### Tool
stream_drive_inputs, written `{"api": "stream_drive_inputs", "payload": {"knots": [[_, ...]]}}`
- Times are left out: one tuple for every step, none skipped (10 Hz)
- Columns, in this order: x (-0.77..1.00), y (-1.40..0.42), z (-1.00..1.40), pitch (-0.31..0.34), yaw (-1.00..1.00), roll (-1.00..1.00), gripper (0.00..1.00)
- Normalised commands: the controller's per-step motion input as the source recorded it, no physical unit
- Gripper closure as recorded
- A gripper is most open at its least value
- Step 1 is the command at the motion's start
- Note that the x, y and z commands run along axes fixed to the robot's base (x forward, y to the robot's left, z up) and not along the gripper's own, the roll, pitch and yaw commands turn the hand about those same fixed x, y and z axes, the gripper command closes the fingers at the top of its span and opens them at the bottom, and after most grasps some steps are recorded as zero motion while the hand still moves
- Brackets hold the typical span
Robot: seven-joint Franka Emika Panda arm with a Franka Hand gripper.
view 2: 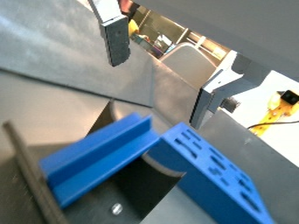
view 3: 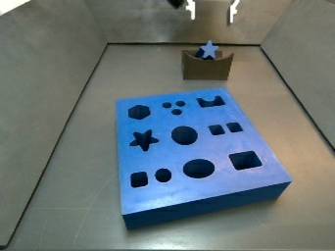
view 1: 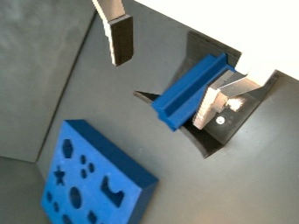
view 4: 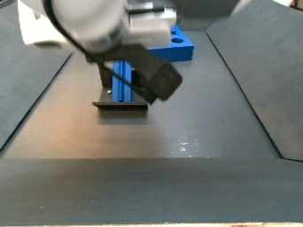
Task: Pick up the star object. Move up. Place the star object on the fixture. Regrasp the star object. Move to above the board. Insert the star object.
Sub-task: Regrasp the star object.
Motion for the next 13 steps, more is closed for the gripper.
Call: {"api": "stream_drive_inputs", "payload": {"knots": [[-0.04,0.01,0.39,0.05,-0.03,0.03,0.0],[-0.04,0.01,0.21,0.044,-0.03,0.03,0.0],[-0.07,-1.0,0.64,0.037,-0.01,1.0,0.0],[-0.07,-1.0,0.62,0.036,-0.01,1.0,0.0],[-0.09,-1.0,0.59,0.026,-0.01,1.0,0.0],[-0.13,-0.94,0.42,0.014,-0.01,1.0,0.0],[-0.11,-0.8,0.22,0.008,-0.01,1.0,0.0],[-0.09,-0.71,0.12,0.005,-0.01,1.0,0.0],[-0.05,-0.42,0.05,0.002,-0.01,1.0,0.0],[-0.04,-0.3,0.03,-0.001,-0.01,1.0,0.0],[-0.04,-0.06,0.01,-0.006,-0.01,1.0,0.0],[-0.04,-0.01,0.01,-0.009,-0.01,1.0,0.0],[-0.04,-0.03,0.0,-0.015,-0.01,1.0,0.0]]}}
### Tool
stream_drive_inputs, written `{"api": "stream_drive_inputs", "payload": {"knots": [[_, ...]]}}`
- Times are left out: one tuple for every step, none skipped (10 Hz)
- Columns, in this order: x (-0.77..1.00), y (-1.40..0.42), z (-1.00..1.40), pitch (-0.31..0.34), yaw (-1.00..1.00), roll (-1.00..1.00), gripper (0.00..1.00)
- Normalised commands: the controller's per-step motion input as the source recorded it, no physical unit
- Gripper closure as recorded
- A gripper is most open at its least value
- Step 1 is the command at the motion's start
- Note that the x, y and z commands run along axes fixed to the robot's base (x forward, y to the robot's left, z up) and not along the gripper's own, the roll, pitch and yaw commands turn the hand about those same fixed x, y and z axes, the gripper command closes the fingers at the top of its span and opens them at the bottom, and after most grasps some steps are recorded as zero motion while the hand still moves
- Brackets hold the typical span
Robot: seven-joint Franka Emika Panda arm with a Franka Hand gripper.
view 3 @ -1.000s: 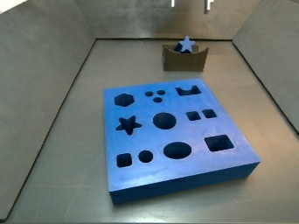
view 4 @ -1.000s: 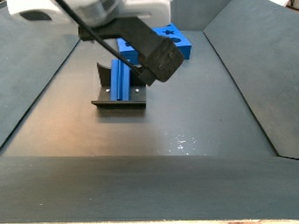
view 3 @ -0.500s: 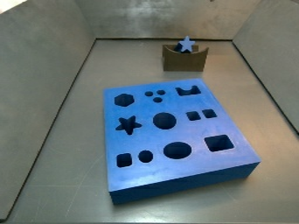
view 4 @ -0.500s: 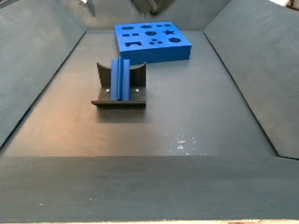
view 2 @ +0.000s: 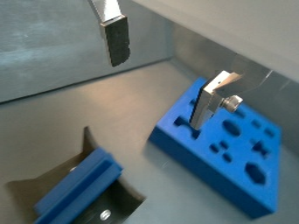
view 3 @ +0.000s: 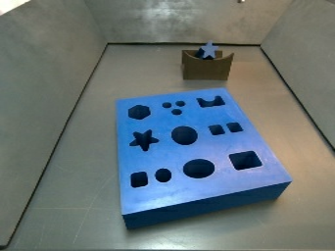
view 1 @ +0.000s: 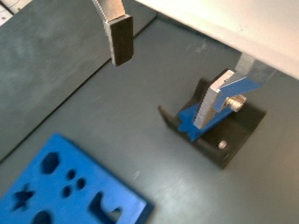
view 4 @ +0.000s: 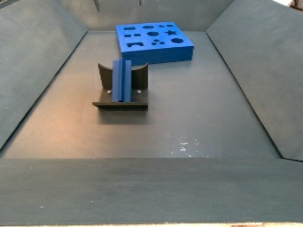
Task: Pick up the star object. Move up. Place the star object on the fixture. Regrasp the star object. Move to above the board. Insert the star object.
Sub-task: Regrasp the star object.
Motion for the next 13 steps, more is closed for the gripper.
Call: {"api": "stream_drive_inputs", "payload": {"knots": [[-0.04,-0.03,0.0,-0.019,0.0,1.0,0.0],[-0.04,-0.03,0.01,-0.029,0.0,1.0,0.0],[-0.04,-0.03,0.01,-0.033,0.0,1.0,0.0],[-0.04,-0.03,0.0,-0.04,0.0,1.0,0.0],[-0.03,-0.03,0.0,-0.047,0.0,1.0,0.0],[-0.03,-0.02,0.0,-0.049,0.0,1.0,0.0],[-0.03,-0.02,0.01,-0.049,0.0,1.0,0.0],[-0.02,-0.02,0.01,-0.046,0.0,1.0,0.0],[-0.01,-0.02,0.01,-0.042,0.0,1.0,0.0],[0.0,-0.03,0.01,-0.037,0.01,1.0,0.0],[0.01,-0.03,-0.01,-0.03,0.01,1.0,0.0],[0.03,-0.03,-0.02,-0.021,0.01,1.0,0.0],[0.04,-0.03,-0.02,-0.012,0.01,1.0,0.0]]}}
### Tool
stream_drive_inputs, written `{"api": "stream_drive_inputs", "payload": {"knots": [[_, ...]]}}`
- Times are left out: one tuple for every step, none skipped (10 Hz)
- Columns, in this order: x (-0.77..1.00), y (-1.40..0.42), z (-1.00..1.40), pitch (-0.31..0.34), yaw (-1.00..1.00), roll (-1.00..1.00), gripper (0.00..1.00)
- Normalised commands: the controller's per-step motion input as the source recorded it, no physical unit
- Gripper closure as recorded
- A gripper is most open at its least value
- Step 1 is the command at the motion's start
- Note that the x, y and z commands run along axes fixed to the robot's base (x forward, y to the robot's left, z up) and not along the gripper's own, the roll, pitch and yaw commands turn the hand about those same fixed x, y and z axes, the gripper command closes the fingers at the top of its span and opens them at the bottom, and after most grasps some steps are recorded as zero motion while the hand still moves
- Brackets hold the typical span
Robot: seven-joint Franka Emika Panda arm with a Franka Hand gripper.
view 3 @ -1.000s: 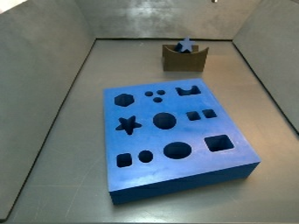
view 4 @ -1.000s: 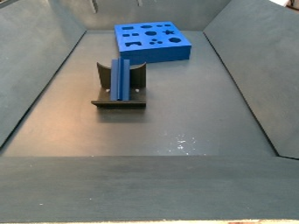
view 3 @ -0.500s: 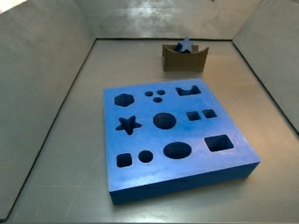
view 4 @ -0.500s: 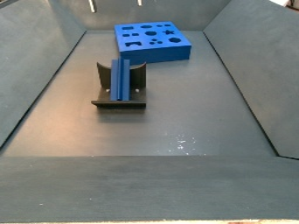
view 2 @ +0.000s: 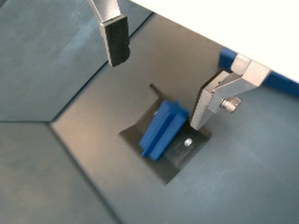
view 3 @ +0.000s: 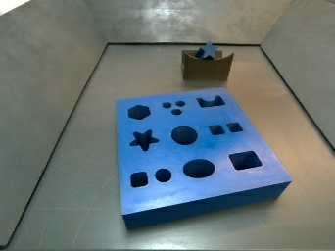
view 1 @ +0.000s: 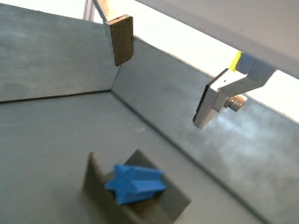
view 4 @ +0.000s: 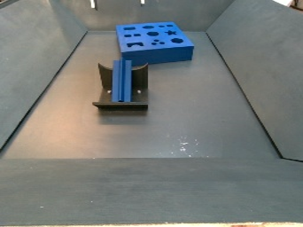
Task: Pick up the star object. Move up. Place the star object on the fixture. Regrasp the star object. Move to above the board. Insert the star object.
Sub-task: Regrasp the star object.
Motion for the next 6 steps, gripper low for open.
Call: {"api": "stream_drive_inputs", "payload": {"knots": [[0.05,-0.03,-0.02,0.007,0.01,1.0,0.0],[0.06,-0.04,-0.03,0.026,0.02,1.0,0.0],[0.07,-0.04,-0.03,0.043,0.02,1.0,0.0],[0.08,-0.04,-0.02,0.083,0.04,1.0,0.0],[0.09,-0.04,-0.02,0.106,0.06,0.86,0.0],[0.1,-0.05,-0.03,0.127,0.08,0.61,0.0]]}}
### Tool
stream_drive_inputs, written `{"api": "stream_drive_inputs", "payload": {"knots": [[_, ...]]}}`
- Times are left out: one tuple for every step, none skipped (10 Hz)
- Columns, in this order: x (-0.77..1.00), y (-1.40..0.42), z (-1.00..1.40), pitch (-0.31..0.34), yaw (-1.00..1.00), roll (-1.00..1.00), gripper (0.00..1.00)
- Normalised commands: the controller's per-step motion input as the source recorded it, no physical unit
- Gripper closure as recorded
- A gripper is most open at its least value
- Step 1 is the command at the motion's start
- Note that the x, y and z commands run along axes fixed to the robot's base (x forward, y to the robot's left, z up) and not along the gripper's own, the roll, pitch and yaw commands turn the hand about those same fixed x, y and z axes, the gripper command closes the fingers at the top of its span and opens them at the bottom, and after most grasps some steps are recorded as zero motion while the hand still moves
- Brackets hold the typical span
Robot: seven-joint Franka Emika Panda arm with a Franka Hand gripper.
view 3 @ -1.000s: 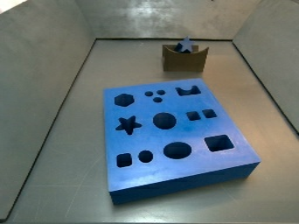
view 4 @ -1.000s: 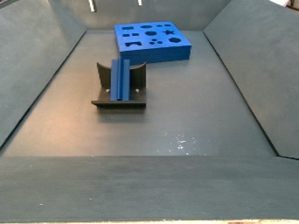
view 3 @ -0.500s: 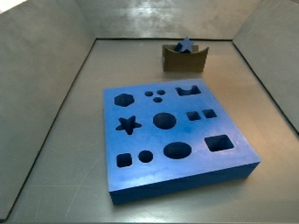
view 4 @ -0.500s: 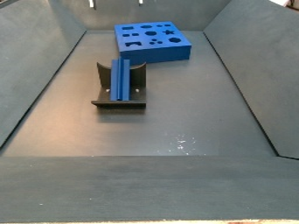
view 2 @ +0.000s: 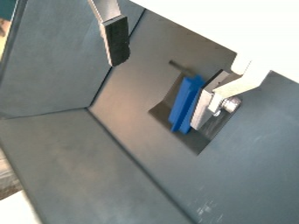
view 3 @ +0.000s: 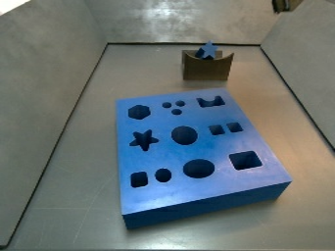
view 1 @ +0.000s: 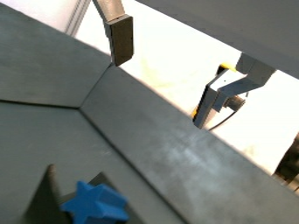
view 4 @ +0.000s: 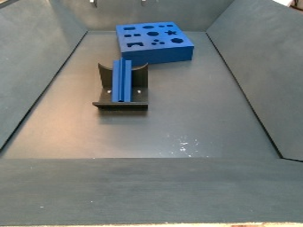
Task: Pick up the star object. Move up. Place the star object on the fixture. Regrasp the star object. Move to above the board. Insert the star object.
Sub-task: Regrasp the star object.
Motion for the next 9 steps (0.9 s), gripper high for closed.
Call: {"api": "stream_drive_inputs", "payload": {"knots": [[0.1,-0.05,-0.03,0.134,0.09,0.48,0.0],[0.1,-0.04,-0.02,0.121,0.14,0.25,0.0],[0.04,0.07,-1.0,0.154,0.19,0.19,0.0],[0.04,0.07,-1.0,0.112,0.21,0.15,0.0],[0.05,0.06,-1.0,0.072,0.22,0.14,0.0],[0.06,0.06,-1.0,0.032,0.22,0.13,0.0],[0.07,0.05,-1.0,-0.003,0.21,0.13,0.0],[0.09,0.04,-1.0,-0.046,0.18,0.12,0.0],[0.1,0.04,-1.0,-0.074,0.15,0.11,0.0]]}}
